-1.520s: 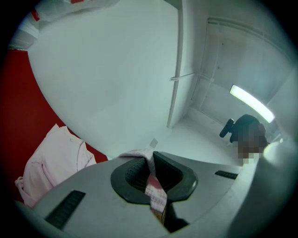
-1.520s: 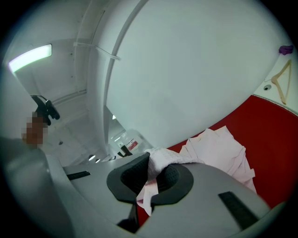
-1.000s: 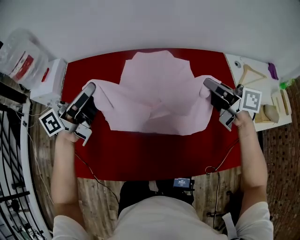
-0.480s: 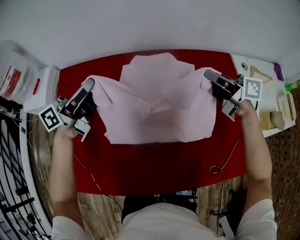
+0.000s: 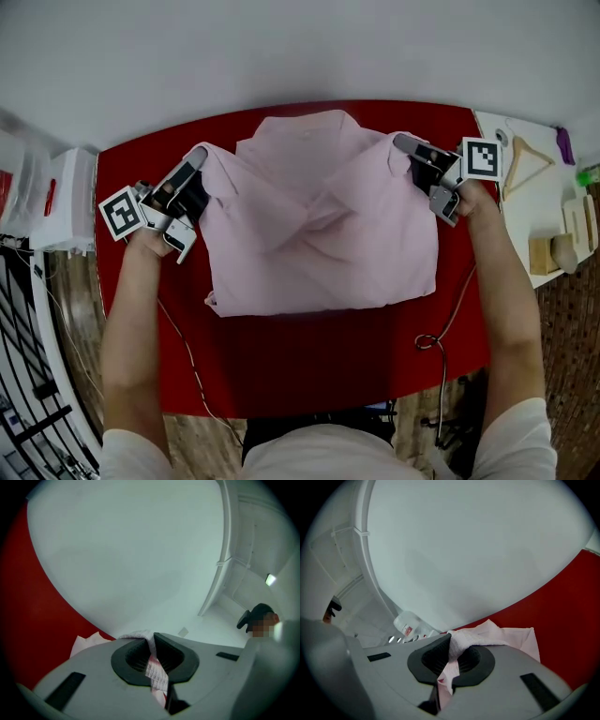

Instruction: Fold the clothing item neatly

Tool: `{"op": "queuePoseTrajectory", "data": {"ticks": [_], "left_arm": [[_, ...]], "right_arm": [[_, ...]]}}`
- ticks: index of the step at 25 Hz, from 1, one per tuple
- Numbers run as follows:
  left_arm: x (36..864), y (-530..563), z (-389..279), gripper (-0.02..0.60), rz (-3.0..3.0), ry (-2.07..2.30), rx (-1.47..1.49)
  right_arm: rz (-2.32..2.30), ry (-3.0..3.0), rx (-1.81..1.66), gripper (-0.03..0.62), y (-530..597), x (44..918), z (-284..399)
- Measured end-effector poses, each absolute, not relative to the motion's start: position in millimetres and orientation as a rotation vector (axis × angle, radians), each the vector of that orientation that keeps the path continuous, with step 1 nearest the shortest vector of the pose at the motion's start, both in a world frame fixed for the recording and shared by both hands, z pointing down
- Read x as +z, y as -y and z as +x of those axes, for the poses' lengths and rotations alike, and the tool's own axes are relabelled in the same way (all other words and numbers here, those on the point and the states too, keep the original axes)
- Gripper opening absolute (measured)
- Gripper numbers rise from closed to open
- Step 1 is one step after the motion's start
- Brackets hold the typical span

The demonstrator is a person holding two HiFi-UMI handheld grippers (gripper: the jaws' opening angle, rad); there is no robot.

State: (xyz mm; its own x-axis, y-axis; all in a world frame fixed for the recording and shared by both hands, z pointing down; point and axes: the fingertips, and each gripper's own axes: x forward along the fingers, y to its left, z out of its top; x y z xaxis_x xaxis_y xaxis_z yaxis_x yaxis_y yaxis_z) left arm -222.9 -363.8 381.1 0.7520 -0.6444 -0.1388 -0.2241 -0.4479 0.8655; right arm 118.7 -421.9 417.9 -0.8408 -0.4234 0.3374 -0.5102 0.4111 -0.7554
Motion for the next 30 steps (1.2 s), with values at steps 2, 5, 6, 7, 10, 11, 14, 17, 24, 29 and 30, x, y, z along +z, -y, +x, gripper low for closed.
{"op": "queuePoseTrajectory", "data": {"ticks": [2,5,6,7,10,11,14,17,24,29,30], "left_arm": [[394,372,-227,0.012,1.988,0.675,-0.584],[408,382,-234,0.012,1.962,0.7,-0.602],[413,385,-235,0.014,1.957,0.711,-0.605],[419,388,-236,0.014,1.953,0.725,-0.601],[443,399,-232,0.11,1.94,0.775,-0.538],[452,402,-229,0.191,1.928,0.79,-0.504],[472,405,-224,0.247,1.893,0.85,-0.402],[484,409,-225,0.253,1.874,0.865,-0.344],[503,417,-219,0.253,1.787,0.867,-0.213],[503,416,-209,0.253,1.82,0.833,-0.039],[502,415,-207,0.253,1.825,0.815,-0.016]], "right_arm": [[0.857,2.544,1.433,0.018,431,428,117],[0.886,2.524,1.48,0.019,444,440,118],[0.908,2.514,1.514,0.018,448,444,120],[0.943,2.501,1.542,0.02,452,451,123],[1.116,2.432,1.573,0.023,468,479,136],[1.166,2.405,1.574,0.043,472,489,138],[1.25,2.343,1.563,0.179,476,506,139],[1.286,2.283,1.585,0.212,479,515,138],[1.306,2.067,1.639,0.212,471,547,146],[1.272,2.041,1.481,0.233,470,536,143],[1.255,2.038,1.453,0.237,468,533,143]]}}
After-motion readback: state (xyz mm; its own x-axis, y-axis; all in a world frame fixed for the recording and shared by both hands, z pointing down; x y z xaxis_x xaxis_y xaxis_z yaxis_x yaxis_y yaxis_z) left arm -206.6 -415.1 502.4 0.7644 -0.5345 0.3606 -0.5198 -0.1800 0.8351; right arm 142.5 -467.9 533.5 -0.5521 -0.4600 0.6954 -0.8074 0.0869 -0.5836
